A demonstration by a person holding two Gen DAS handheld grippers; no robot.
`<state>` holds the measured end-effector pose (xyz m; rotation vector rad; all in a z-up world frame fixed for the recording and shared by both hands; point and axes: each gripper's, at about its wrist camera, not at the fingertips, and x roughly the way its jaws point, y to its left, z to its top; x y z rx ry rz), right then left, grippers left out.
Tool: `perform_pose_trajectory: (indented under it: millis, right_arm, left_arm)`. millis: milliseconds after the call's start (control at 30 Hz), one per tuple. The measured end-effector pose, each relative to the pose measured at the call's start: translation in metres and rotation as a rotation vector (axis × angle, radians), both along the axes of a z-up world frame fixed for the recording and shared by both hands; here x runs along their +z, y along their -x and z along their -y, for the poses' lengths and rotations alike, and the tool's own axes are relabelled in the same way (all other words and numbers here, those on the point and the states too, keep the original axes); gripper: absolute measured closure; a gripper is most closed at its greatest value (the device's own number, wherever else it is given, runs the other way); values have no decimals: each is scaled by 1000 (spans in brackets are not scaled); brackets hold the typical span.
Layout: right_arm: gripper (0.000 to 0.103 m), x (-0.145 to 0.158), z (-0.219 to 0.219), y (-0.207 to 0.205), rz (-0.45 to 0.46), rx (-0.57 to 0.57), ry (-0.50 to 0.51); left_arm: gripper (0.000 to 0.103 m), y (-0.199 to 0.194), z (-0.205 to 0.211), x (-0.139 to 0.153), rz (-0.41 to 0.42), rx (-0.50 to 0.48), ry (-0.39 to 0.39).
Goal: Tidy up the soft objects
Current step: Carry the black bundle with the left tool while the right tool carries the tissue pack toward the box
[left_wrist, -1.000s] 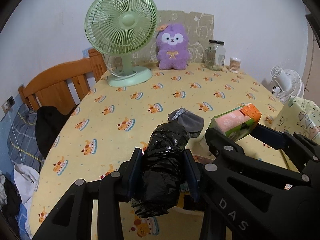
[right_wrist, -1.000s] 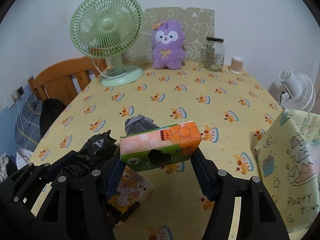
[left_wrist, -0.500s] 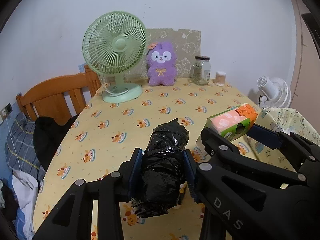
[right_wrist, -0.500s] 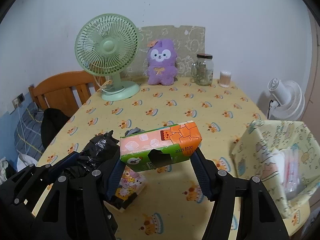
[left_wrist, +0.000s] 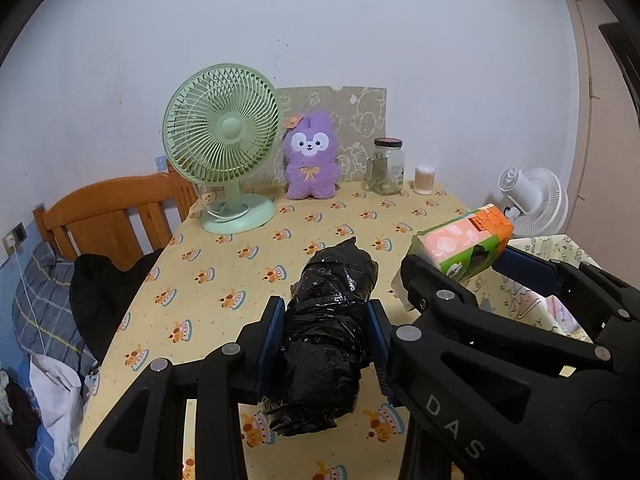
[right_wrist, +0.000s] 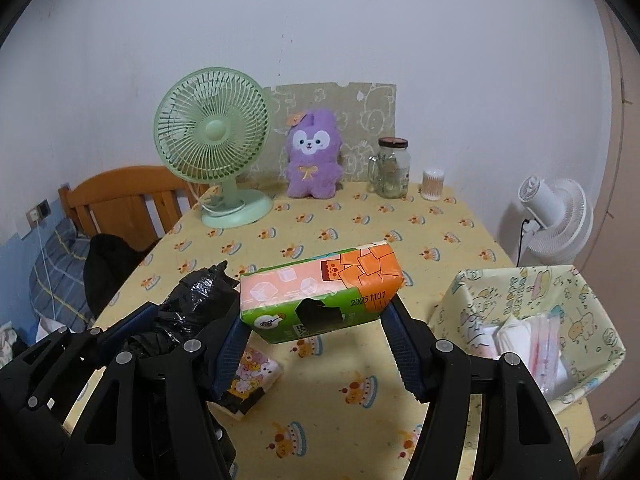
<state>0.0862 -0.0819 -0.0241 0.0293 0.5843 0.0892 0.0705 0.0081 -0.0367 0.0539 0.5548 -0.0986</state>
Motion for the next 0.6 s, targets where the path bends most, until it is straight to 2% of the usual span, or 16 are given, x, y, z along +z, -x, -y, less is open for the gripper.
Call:
perform_pose_trajectory:
  millis: [600]
  right_arm:
    - [35,24,32,24,45,-36,2]
  left_arm:
    - [61,19,32,22,47,-32,6]
